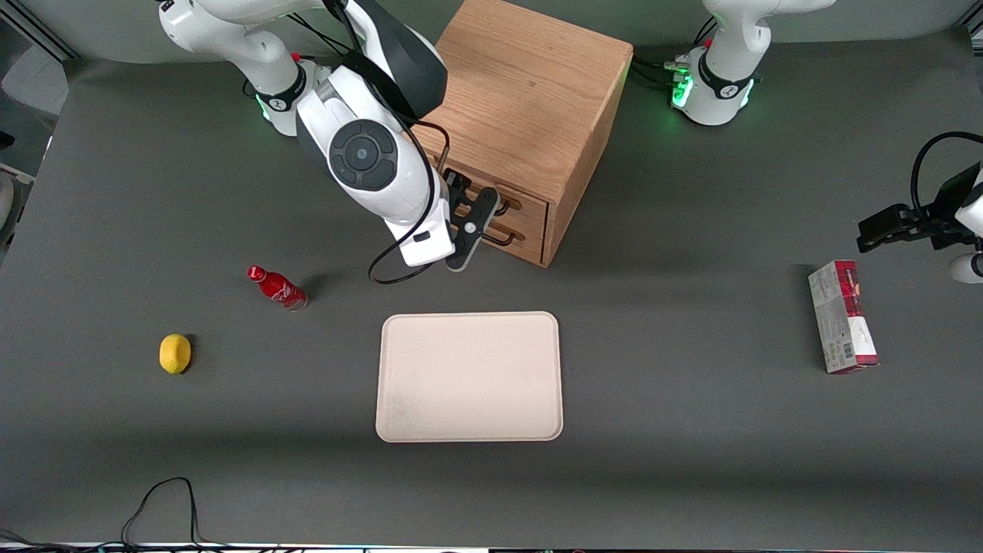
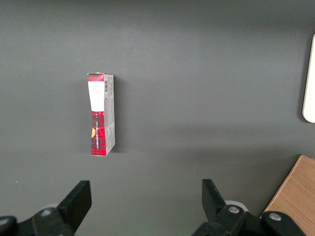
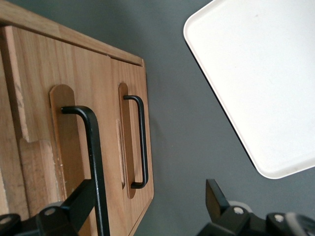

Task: Open upper drawer
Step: 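Hook the right gripper onto the upper drawer's black bar handle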

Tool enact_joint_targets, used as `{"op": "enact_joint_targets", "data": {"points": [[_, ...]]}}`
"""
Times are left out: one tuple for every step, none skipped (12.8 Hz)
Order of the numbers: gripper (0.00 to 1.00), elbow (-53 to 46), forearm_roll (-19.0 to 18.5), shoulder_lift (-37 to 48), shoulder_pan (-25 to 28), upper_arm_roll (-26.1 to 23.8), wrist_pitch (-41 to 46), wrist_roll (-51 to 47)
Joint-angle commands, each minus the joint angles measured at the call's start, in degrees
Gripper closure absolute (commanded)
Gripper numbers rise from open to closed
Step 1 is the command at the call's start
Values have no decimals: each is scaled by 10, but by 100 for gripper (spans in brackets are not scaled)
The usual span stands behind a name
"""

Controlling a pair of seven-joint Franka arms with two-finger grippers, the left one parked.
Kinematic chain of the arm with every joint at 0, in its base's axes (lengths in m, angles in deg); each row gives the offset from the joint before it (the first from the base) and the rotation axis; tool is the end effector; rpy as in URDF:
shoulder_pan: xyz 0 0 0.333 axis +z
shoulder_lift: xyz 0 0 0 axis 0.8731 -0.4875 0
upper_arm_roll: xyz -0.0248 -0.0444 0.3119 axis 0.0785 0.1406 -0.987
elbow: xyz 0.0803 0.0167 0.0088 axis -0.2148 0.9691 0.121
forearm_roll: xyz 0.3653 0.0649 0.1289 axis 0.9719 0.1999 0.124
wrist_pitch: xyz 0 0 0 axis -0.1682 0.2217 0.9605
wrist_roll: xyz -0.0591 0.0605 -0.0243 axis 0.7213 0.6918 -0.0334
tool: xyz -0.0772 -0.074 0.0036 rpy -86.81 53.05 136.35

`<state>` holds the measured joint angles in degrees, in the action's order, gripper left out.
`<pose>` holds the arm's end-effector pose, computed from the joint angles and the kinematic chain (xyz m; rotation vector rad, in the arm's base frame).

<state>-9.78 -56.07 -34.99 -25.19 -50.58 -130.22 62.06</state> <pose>0.5264 0.4253 0.4472 -2.5295 -1.4617 0.2405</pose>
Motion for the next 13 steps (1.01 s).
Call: {"op": "enact_joint_targets", "data": {"points": [[0,-6,16,-15,8,3,4,24],[0,-3,16,-19,8,3,4,31],[0,1,16,-20,10,3,5,39],[0,3,16,-20,16,3,4,43],[0,3,16,-20,17,3,4,44],[0,4,16,-22,17,3,5,44],[0,5,16,-27,18,3,5,44],[0,6,16,-27,18,3,6,44],[0,6,16,-28,21,3,11,44],[0,6,16,-31,21,3,13,45],[0,6,16,-33,21,3,12,46],[0,6,16,-35,21,3,11,48],[0,5,17,-41,20,3,8,48]]}}
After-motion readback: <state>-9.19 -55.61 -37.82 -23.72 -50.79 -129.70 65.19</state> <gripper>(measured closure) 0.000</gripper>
